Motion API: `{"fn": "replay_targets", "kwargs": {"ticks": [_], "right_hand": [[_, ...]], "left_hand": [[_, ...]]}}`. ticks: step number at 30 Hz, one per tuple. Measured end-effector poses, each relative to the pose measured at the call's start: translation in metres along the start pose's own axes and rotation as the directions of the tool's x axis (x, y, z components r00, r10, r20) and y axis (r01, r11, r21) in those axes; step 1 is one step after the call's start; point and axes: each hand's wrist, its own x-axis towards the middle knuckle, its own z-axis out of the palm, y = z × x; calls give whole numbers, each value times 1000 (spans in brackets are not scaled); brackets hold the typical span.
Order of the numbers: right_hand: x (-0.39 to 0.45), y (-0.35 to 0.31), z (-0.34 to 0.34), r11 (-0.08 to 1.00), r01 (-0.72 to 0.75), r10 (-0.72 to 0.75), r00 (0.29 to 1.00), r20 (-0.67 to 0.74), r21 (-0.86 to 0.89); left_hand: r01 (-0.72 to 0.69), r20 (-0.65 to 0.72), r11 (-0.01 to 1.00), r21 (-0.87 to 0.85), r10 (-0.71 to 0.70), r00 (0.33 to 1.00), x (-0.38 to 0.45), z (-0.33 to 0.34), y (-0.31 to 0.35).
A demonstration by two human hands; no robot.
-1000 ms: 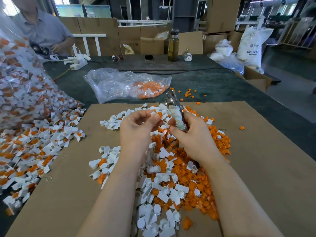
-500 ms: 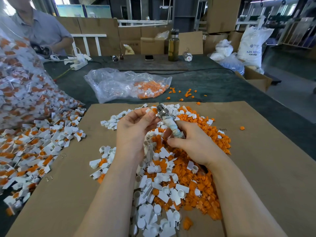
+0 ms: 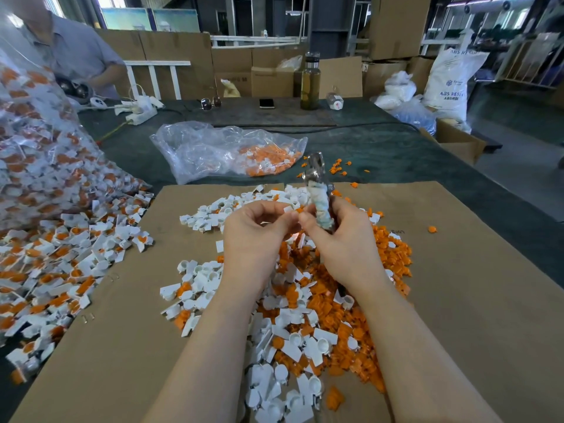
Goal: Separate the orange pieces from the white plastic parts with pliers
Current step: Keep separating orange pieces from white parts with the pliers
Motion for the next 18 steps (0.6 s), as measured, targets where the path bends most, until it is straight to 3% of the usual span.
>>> {"fn": "replay_targets", "kwargs": {"ticks": [13,18], "right_hand": [[0,2,4,1000,13,-13,1000,-13,22],[3,3,1,1000,-15,14,998,62,13]], "left_hand": [[51,33,996,-73,-49,998,-1,-1,0],[19,-4,995,-98,-19,1000,1,0,0]]}}
